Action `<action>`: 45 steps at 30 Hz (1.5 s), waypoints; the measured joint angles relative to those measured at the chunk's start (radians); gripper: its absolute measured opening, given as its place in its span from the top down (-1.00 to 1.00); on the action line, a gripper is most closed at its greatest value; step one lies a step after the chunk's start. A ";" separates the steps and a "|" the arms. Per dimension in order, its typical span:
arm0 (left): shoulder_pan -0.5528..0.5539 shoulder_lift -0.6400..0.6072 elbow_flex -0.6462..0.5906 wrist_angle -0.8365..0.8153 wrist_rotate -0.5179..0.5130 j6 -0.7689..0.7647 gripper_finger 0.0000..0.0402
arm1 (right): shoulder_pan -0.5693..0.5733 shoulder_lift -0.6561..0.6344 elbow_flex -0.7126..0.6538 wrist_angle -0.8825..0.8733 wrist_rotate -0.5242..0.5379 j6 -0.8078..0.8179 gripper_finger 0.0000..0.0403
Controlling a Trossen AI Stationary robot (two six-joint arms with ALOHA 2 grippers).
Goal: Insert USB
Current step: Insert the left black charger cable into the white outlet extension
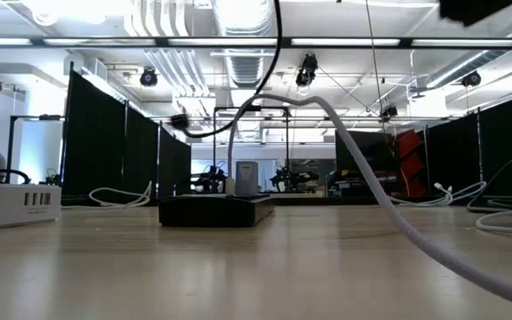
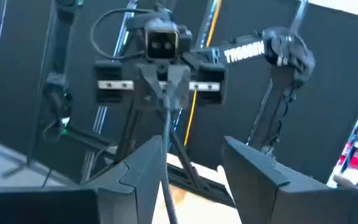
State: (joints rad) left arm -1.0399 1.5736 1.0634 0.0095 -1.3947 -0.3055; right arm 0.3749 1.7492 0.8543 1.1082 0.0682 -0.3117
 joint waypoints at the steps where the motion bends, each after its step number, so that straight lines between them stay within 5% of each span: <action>1: -0.003 -0.006 0.000 -0.034 0.002 -0.047 0.98 | -0.005 0.033 0.016 0.018 -0.013 0.012 0.26; 9: -0.005 -0.032 -0.018 -0.222 0.050 -0.337 0.98 | -0.002 0.225 0.224 -0.012 -0.051 0.021 0.02; 15: -0.010 -0.032 -0.044 -0.220 0.054 -0.402 0.98 | 0.000 0.233 0.353 -0.284 -0.049 0.051 -0.19; 22: -0.009 -0.026 -0.075 -0.198 0.044 -0.507 0.98 | 0.005 0.233 0.385 -0.310 -0.069 0.122 -0.15; 32: -0.009 -0.008 -0.075 -0.061 0.016 -0.483 0.98 | 0.010 0.233 0.385 -0.297 -0.078 0.125 -0.03; 45: -0.010 -0.008 -0.075 0.007 0.014 -0.388 0.98 | 0.016 0.224 0.384 -0.288 -0.069 0.111 -0.18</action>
State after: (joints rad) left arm -1.0504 1.5654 0.9886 0.0166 -1.3802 -0.6933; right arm 0.3909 1.9728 1.2385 0.8200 -0.0010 -0.2009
